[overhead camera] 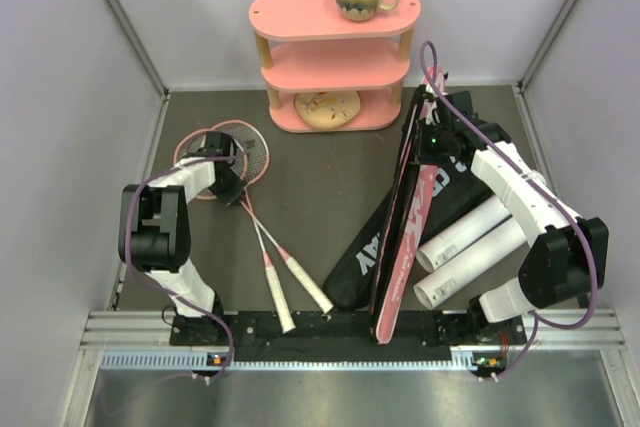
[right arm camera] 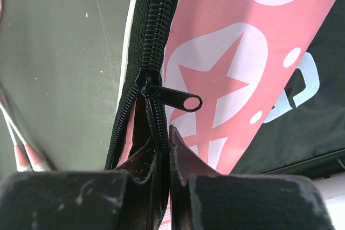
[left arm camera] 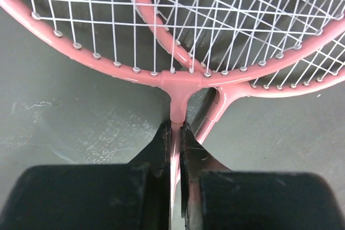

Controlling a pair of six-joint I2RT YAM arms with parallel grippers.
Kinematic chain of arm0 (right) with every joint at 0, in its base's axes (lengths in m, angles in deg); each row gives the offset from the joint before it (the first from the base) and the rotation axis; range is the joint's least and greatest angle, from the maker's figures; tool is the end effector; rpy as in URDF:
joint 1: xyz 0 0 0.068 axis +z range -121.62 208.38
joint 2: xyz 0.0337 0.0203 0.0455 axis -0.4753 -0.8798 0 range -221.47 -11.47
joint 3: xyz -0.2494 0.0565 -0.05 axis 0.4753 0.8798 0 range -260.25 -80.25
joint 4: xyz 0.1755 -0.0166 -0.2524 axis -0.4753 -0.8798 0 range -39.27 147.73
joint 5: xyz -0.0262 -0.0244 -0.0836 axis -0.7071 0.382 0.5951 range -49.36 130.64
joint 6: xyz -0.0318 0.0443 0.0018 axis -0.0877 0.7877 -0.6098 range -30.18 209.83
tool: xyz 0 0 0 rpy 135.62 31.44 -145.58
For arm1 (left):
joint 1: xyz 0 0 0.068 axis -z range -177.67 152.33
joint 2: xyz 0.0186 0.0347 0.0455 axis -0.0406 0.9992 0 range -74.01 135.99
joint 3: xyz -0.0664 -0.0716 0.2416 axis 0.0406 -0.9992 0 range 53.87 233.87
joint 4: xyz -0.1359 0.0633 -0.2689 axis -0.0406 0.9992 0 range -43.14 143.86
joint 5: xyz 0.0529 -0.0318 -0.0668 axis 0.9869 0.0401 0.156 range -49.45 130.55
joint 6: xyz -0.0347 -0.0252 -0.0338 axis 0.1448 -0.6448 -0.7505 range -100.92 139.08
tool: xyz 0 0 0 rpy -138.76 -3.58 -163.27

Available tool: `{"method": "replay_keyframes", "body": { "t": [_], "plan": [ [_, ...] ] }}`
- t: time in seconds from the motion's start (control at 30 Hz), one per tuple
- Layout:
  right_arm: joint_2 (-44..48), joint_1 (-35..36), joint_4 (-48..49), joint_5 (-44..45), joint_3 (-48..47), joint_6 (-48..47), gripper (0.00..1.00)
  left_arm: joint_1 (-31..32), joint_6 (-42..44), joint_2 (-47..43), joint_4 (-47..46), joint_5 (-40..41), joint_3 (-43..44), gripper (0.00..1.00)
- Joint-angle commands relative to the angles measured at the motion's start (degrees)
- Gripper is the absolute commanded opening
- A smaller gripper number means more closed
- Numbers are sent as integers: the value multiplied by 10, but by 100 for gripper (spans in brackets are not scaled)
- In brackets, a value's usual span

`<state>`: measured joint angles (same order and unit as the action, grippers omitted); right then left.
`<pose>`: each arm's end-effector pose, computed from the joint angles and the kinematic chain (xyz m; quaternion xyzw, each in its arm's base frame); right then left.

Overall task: Pack up the badminton gear
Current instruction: Pick up the racket from the center of the board, then place the racket in the racket bag.

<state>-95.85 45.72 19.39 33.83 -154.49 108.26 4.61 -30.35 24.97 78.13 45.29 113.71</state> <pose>0.3505 0.1140 0.2883 -0.0122 0.9336 0.1616 0.3195 0.3620 -0.0115 0.1185 -0.4001 0.8996 -0.0375 0.1707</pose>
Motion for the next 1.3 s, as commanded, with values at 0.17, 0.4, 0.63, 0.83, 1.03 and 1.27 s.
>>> {"method": "replay_keyframes", "body": {
  "t": [0.17,0.4,0.63,0.83,1.03,1.27],
  "plan": [
    [20,-3,20,-17,-6,18,0,-1,55,-182,19,35,-50,0],
    [15,-15,50,14,-20,45,0,139,125,-393,68,101,0,0],
    [0,-62,78,-34,-35,64,0,293,269,-382,9,-25,118,0],
    [-7,-96,150,-108,-27,24,0,293,294,-277,8,-362,249,0],
    [-23,-135,203,-109,-27,77,0,310,336,-218,71,-382,278,0],
    [-42,-137,96,4,-71,154,0,507,353,-141,165,138,363,0]
  ]
}}
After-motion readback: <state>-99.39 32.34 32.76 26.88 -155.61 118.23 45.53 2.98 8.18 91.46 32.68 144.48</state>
